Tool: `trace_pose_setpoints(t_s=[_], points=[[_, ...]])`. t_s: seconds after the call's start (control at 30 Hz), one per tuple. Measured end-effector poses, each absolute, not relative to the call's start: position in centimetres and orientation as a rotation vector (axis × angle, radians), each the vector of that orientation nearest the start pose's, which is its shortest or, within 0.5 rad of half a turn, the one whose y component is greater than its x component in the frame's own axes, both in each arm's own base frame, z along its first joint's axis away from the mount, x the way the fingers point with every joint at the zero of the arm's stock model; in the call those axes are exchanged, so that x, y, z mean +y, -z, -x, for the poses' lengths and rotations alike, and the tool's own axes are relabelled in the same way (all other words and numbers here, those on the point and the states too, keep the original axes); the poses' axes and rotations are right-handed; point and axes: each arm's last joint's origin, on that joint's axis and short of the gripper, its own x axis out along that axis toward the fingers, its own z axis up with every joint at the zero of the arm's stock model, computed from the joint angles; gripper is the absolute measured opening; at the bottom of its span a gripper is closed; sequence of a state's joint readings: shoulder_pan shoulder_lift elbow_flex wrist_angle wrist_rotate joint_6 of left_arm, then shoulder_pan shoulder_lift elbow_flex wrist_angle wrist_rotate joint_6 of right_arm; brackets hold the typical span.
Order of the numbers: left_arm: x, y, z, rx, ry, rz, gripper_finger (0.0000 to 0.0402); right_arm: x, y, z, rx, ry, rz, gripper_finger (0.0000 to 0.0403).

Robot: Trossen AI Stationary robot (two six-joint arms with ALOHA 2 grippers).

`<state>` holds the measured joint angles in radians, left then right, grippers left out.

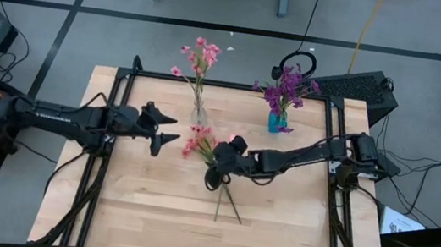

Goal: Sort flowers into vase by color
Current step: Put the left pink flower into the transparent vase

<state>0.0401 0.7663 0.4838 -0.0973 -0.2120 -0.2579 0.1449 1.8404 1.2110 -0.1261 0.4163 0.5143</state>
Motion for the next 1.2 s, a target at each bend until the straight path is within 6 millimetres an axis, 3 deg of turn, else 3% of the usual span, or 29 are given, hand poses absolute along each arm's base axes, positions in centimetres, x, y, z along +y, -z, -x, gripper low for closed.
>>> trace_pose_setpoints(t_s=[0.27,0.6,0.87,1.1,1.2], points=[[-0.4,-21.5,-16.8,0.363,-0.27,0.203,0.0286,3.5,-18.9,-38.9,0.685,0.494,-0.416,0.0298],[-0.6,-20.4,-16.6,0.412,-0.179,0.191,0.0286,2.8,-15.3,-40.8,0.769,0.487,-0.488,0.0316],[-0.8,-19.9,-16.5,0.454,-0.161,0.189,0.0286,1.9,-15.9,-42.0,0.891,0.491,-0.528,0.0345],[-1.5,-19.2,-16.4,0.519,-0.123,0.17,0.0286,1.1,-16.9,-42.2,0.897,0.556,-0.556,0.0348],[-1.8,-19.1,-16.6,0.521,-0.107,0.165,0.0286,0.8,-16.3,-42.2,0.918,0.574,-0.566,0.0348]])
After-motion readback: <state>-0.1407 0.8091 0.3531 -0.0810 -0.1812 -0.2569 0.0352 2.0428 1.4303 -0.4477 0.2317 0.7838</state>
